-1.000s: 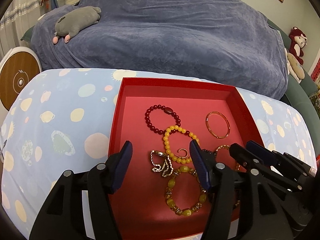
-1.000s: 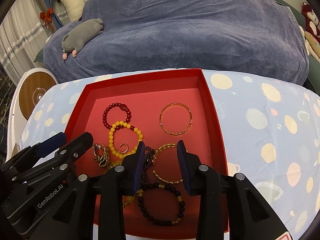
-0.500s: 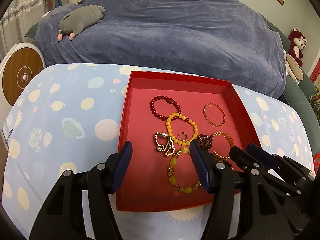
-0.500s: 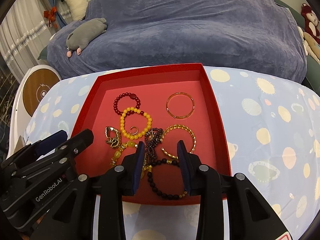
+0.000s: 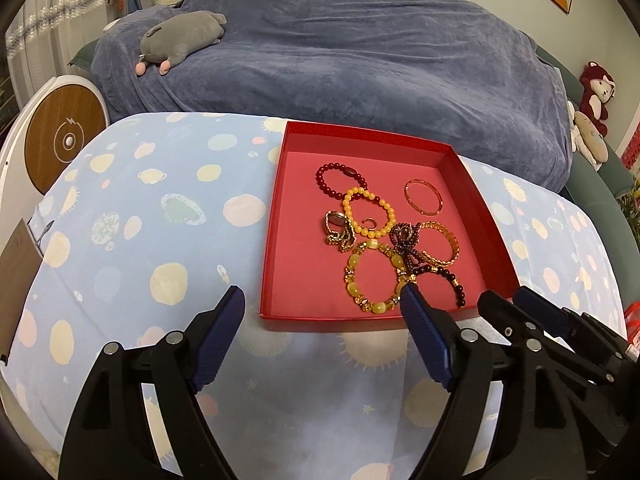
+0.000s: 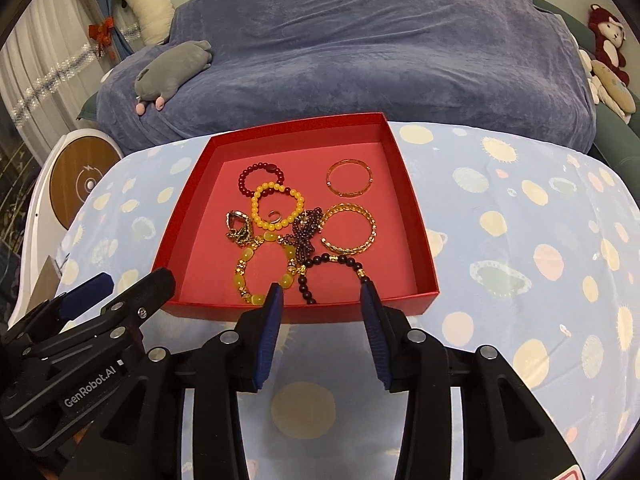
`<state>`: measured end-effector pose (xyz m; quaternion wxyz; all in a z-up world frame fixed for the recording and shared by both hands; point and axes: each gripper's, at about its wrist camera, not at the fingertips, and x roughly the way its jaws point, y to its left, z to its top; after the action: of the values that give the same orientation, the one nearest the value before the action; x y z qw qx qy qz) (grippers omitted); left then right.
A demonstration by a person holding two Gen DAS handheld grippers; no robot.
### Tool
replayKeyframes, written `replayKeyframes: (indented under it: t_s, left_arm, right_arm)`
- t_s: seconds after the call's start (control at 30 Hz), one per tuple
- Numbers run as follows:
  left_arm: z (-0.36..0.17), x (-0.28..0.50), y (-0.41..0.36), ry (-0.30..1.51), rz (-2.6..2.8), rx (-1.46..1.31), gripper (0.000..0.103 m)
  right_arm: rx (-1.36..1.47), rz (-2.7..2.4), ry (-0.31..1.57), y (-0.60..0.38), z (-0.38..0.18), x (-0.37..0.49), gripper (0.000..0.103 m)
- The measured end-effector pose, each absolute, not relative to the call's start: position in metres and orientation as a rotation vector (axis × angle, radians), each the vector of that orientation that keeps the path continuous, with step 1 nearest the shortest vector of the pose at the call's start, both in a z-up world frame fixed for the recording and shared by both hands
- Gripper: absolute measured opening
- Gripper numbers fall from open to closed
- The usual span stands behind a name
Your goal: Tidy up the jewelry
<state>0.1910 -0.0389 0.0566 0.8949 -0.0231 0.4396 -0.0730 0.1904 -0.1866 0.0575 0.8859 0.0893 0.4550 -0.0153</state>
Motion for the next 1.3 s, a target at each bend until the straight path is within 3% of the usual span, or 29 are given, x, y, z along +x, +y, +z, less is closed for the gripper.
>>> replayKeyframes:
  t_s: [0.2, 0.33, 0.5, 0.6, 0.87, 1.3]
  left_arm:
    - [0.065, 0.179, -0.03, 0.884, -0.124, -0.065, 0.096]
    - [0.064, 0.171, -0.026, 0.894, -0.124, -0.063, 0.096]
    - [0.057, 0.159, -0.02, 0.918, -0.094, -0.065, 0.096]
    - [0.057, 0.152, -0.017, 0.915, -0.078, -0.063, 0.096]
    - [0.059, 0.137, -0.009, 0.911, -0.044, -0.058, 0.096]
    - [0.059, 0.124, -0.013, 0.919, -0.051, -0.021, 0.096]
  right_arm:
    - [0.227, -0.072, 0.911, -0.198, 0.062, 0.174, 0.064]
    - [0.215, -0.101, 0.906, -0.202, 0.059, 0.165, 0.082]
    - [0.202, -0.085, 0.915, -0.201, 0.056, 0.153, 0.086]
    - [0.182, -0.1, 0.895, -0.198, 0.059, 0.146, 0.097]
    - [0.155, -0.025, 0.968, -0.188, 0.054, 0.139, 0.096]
    - [0.186, -0.069, 0.926, -0.191, 0.06, 0.122, 0.096]
